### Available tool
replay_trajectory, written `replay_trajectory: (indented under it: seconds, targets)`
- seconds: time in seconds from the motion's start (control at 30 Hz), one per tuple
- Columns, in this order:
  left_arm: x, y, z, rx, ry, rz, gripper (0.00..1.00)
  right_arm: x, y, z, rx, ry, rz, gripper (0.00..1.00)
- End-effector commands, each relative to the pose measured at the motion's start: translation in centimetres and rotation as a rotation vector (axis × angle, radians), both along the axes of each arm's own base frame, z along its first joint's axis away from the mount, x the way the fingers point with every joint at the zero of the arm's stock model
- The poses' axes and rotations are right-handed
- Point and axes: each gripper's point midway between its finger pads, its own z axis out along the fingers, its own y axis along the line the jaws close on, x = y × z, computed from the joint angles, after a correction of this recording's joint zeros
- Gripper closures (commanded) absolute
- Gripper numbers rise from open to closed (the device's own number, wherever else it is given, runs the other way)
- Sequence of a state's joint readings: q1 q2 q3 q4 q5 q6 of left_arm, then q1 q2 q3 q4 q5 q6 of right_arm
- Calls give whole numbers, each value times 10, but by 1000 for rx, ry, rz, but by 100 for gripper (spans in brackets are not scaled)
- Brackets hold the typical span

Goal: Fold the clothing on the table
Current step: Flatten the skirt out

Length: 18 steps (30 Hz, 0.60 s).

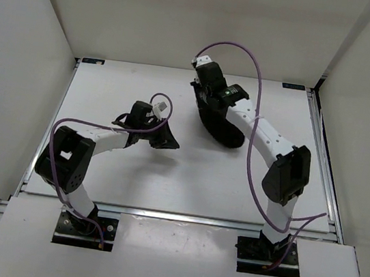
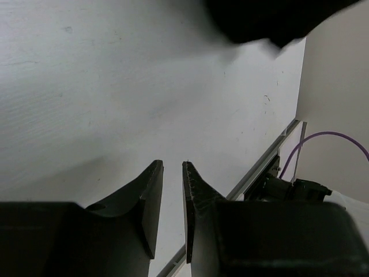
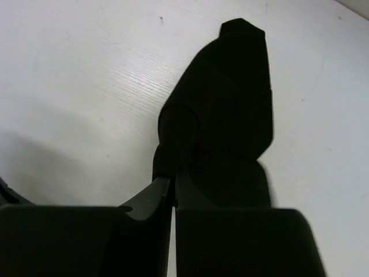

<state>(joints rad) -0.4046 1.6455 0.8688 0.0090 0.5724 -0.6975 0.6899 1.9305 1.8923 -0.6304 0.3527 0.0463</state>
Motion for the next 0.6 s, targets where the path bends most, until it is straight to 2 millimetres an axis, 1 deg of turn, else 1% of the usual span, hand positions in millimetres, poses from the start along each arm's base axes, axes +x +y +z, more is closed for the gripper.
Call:
replay_trajectory:
  seconds: [0.0, 0.03, 0.07, 0.1, 0.13, 0.17, 0.2, 0.23, 0.27, 0.3, 0.33, 0.37, 0.4, 0.43, 0.47, 0.5, 0.53, 0.57]
  targets:
    - [0, 6, 23, -35, -63, -4, 68, 8, -19, 94, 194, -202, -14, 100]
    - [-2, 7, 22, -36, -64, -6, 68, 11, -38, 114, 235, -255, -50, 100]
    - [-1, 10, 22, -38, -64, 4, 68, 10, -48, 104, 242, -250, -82, 100]
    - [-2, 10, 23, -39, -70, -1, 68, 8, -72, 99, 248, -241, -134, 100]
    - [-4, 10, 23, -47, -60, 3, 68, 7, -91, 99, 252, -235, -160, 100]
    - [-4, 11, 20, -40, -55, 5, 69, -1, -101, 78, 250, -182, -182, 100]
    - [-2, 13, 22, -40, -59, 13, 69, -13, -119, 57, 247, -127, -212, 100]
    - [-4, 13, 20, -38, -57, 12, 68, -19, -135, 60, 264, -134, -242, 100]
    - [-3, 13, 21, -43, -56, 12, 68, -33, -143, 29, 255, -65, -264, 100]
    - [-5, 12, 20, -48, -50, 10, 69, -53, -157, 7, 263, 1, -296, 100]
    - [-5, 13, 19, -43, -53, 9, 68, -66, -166, 1, 276, 22, -314, 100]
    - [-6, 13, 20, -48, -48, 14, 69, -88, -169, -30, 279, 126, -321, 100]
    - [-7, 14, 18, -47, -41, 14, 68, -114, -178, -55, 278, 229, -347, 98]
    - [-9, 15, 14, -41, -31, 20, 68, -140, -184, -73, 289, 330, -372, 90]
    - [-7, 15, 19, -48, -45, 17, 69, -153, -190, -77, 294, 363, -393, 82]
    - [-7, 16, 17, -41, -38, 20, 68, -175, -198, -92, 274, 439, -433, 77]
    - [-8, 16, 17, -40, -35, 22, 69, -187, -201, -89, 275, 430, -451, 68]
    - [-8, 16, 14, -32, -32, 24, 68, -198, -208, -83, 256, 404, -478, 61]
